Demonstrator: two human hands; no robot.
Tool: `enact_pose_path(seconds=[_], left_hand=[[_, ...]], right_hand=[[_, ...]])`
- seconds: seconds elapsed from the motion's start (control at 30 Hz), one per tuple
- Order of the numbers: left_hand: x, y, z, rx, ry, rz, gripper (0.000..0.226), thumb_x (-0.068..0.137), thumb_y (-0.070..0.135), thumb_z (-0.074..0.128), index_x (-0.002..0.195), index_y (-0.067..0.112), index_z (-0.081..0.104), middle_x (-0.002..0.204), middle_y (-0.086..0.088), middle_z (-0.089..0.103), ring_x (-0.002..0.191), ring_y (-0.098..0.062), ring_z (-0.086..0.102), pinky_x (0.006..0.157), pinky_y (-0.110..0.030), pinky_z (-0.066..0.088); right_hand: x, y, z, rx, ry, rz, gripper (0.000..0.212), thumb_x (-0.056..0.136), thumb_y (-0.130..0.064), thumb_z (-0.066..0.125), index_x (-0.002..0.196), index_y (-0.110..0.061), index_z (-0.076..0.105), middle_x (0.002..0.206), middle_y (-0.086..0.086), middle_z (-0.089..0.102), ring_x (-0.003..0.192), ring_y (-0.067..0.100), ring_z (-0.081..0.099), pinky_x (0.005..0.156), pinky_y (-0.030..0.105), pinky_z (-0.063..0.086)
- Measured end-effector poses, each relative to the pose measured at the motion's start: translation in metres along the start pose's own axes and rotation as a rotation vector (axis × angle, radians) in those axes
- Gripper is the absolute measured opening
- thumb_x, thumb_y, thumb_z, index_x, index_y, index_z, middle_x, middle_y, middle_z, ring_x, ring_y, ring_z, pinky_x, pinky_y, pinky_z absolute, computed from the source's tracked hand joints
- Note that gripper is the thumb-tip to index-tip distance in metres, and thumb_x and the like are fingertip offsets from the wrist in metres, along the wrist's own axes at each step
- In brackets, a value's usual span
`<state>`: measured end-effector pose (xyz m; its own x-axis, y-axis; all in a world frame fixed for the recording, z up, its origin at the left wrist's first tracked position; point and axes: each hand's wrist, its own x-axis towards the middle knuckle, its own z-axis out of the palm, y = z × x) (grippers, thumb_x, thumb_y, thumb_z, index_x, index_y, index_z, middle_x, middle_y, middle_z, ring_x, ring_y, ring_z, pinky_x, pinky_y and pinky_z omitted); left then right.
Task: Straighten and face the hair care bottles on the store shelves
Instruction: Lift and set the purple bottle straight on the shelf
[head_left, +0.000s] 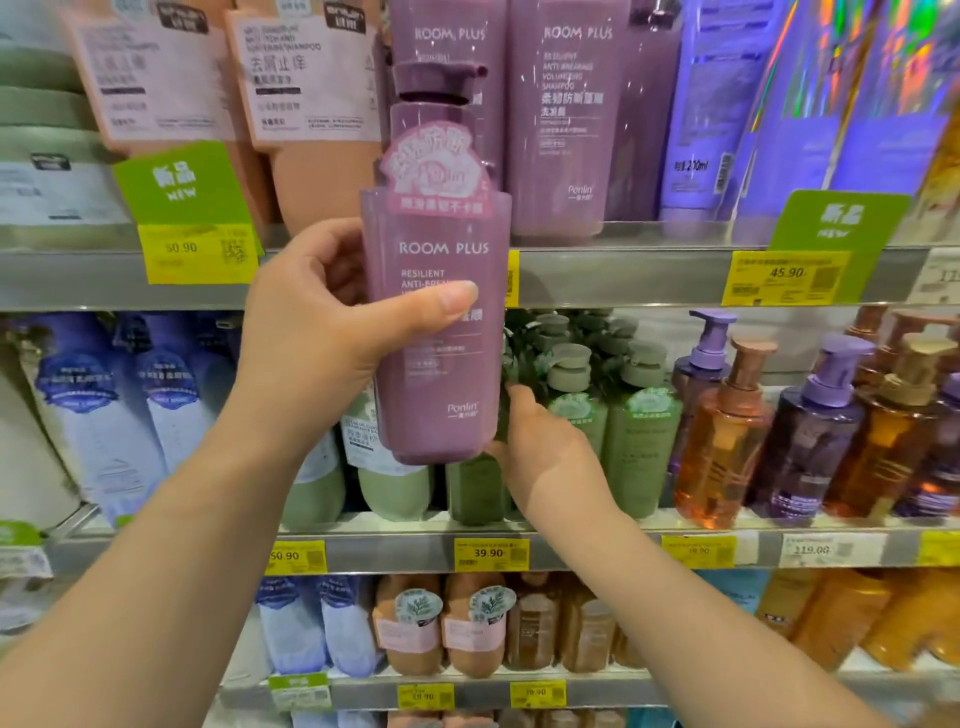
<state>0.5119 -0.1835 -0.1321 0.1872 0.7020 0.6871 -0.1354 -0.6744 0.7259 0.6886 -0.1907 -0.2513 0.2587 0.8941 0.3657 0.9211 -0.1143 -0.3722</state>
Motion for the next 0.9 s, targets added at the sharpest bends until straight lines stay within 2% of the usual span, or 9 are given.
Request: enact_pose_path(seconds=[0.17,0.23,0.3,0.37,0.5,0.6,0.7,0.8,0.9], left_hand=[[0.000,0.007,0.008,-0.012,-0.014,0.024,0.058,0.058,0.042,0.089,0.107,0.017,0.069,0.099,0.004,0.076,0.091,-0.015,0.073,0.072,-0.026,0.056],[0.003,0.012,0.012,-0.028,-0.014,0.036,0.060,0.058,0.042,0.089,0.108,0.016,0.069,0.099,0.003,0.076,0.090,-0.014,0.073,0.071,-0.026,0.056],[0.008,0.020,0.019,-0.055,-0.009,0.058,0.059,0.059,0.041,0.088,0.107,0.014,0.069,0.098,0.003,0.077,0.089,-0.014,0.073,0.071,-0.026,0.056],[0.015,0.030,0.028,-0.085,-0.010,0.097,0.056,0.061,0.041,0.087,0.107,0.014,0.069,0.098,0.004,0.077,0.089,-0.012,0.072,0.071,-0.025,0.055],[0.035,0.056,0.053,-0.136,-0.068,0.152,0.056,0.065,0.040,0.086,0.110,0.012,0.069,0.101,0.002,0.076,0.093,-0.016,0.072,0.073,-0.031,0.058],[0.052,0.074,0.082,-0.179,-0.092,0.204,0.054,0.063,0.036,0.088,0.106,0.010,0.070,0.096,0.002,0.077,0.090,-0.016,0.073,0.073,-0.034,0.059],[0.070,0.086,0.112,-0.190,-0.124,0.268,0.064,0.059,0.035,0.091,0.111,0.007,0.066,0.101,0.000,0.076,0.094,-0.016,0.072,0.082,-0.039,0.058],[0.088,0.086,0.134,-0.222,-0.134,0.263,0.082,0.053,0.032,0.093,0.122,0.009,0.054,0.112,-0.001,0.073,0.103,-0.017,0.070,0.089,-0.045,0.055],[0.098,0.081,0.145,-0.167,-0.138,0.218,0.087,0.055,0.031,0.094,0.123,0.015,0.043,0.116,-0.001,0.070,0.106,-0.012,0.067,0.091,-0.039,0.055]], right_hand=[[-0.008,0.003,-0.010,-0.021,-0.029,-0.040,0.047,0.103,-0.034,0.052,0.144,-0.017,0.037,0.115,0.011,0.069,0.098,0.032,0.067,0.065,0.032,0.038],[-0.020,0.006,-0.021,0.029,0.049,-0.087,0.047,0.103,-0.031,0.052,0.147,-0.021,0.040,0.105,0.010,0.072,0.094,0.032,0.068,0.065,0.033,0.043],[-0.030,0.009,-0.039,0.171,0.230,-0.138,0.045,0.100,-0.024,0.058,0.143,-0.021,0.047,0.088,0.005,0.074,0.079,0.026,0.070,0.066,0.034,0.049],[-0.036,0.015,-0.068,0.295,0.493,-0.177,0.039,0.095,-0.021,0.068,0.132,-0.020,0.057,0.072,-0.008,0.068,0.061,0.012,0.064,0.061,0.027,0.044],[-0.036,0.023,-0.151,0.430,0.891,-0.258,0.029,0.094,-0.036,0.065,0.122,-0.034,0.056,0.072,-0.019,0.066,0.068,0.001,0.064,0.067,0.011,0.044],[-0.024,0.019,-0.206,0.565,0.801,-0.303,0.043,0.088,-0.051,0.065,0.127,-0.036,0.057,0.091,-0.017,0.072,0.078,-0.004,0.067,0.075,0.013,0.049],[-0.010,0.017,-0.240,0.591,0.622,-0.367,0.061,0.082,-0.047,0.074,0.137,-0.027,0.056,0.109,-0.013,0.072,0.089,-0.003,0.069,0.076,0.016,0.053],[0.004,0.022,-0.257,0.566,0.631,-0.355,0.080,0.076,-0.030,0.088,0.146,-0.024,0.049,0.108,-0.014,0.070,0.086,-0.006,0.069,0.071,0.011,0.052],[0.020,0.027,-0.257,0.573,0.634,-0.309,0.083,0.073,-0.026,0.090,0.145,-0.022,0.050,0.104,-0.014,0.071,0.079,-0.007,0.069,0.072,0.013,0.054]])
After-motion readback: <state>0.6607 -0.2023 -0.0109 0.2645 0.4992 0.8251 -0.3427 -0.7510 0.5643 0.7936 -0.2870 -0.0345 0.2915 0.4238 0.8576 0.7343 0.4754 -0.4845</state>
